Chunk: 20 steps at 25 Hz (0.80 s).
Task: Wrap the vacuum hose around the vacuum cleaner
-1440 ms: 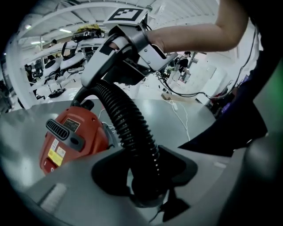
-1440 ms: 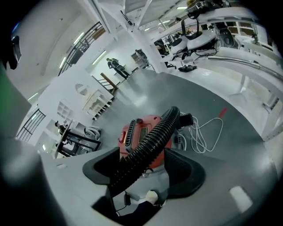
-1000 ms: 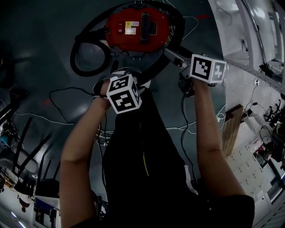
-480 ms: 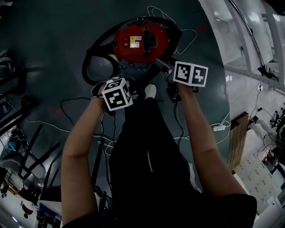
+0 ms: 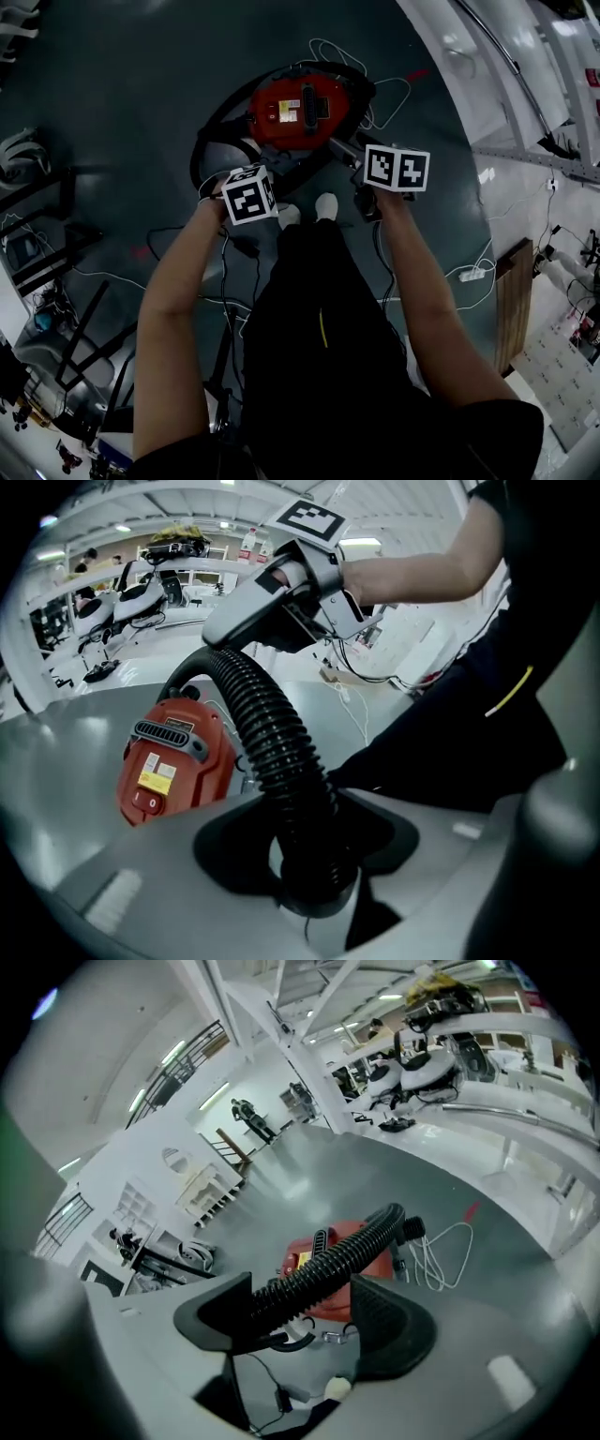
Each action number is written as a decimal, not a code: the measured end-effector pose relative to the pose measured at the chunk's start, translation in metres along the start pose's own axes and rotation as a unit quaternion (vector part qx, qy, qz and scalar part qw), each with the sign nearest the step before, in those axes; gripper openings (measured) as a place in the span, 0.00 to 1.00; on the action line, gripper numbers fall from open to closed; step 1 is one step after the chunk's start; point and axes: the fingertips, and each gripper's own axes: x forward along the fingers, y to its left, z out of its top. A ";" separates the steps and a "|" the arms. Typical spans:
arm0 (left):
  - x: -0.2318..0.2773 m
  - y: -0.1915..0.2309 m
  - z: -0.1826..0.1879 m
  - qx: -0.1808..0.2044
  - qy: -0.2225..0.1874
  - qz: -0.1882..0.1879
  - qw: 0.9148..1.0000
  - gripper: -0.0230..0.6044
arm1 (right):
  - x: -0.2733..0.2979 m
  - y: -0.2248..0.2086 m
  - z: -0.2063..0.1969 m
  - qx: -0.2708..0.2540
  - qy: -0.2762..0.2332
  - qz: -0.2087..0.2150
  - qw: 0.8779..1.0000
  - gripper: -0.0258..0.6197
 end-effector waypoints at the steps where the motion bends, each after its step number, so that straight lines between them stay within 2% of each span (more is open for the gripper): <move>1: -0.005 0.000 0.000 0.002 0.002 0.004 1.000 0.35 | -0.006 0.003 0.004 -0.025 -0.006 0.002 1.000 0.55; 3: -0.014 -0.001 0.000 0.024 0.013 0.015 1.000 0.35 | -0.017 0.008 0.011 -0.094 -0.016 0.011 0.995 0.53; 6: -0.021 -0.007 -0.002 0.085 0.046 0.025 0.995 0.35 | -0.030 0.013 0.017 -0.201 -0.016 0.028 0.979 0.54; 9: -0.025 -0.011 -0.007 0.120 0.066 0.025 0.990 0.36 | -0.034 0.015 0.021 -0.260 0.000 0.058 0.964 0.53; 11: -0.027 -0.010 -0.010 0.138 0.073 0.027 0.987 0.36 | -0.033 0.016 0.019 -0.296 0.028 0.082 0.951 0.58; 15: -0.037 -0.005 -0.005 0.148 0.066 0.025 0.986 0.36 | -0.024 0.018 0.008 -0.377 0.096 0.106 0.915 0.67; 20: -0.049 -0.007 0.003 0.142 0.059 -0.016 0.988 0.36 | -0.007 0.020 0.008 -0.485 0.133 0.078 0.861 0.75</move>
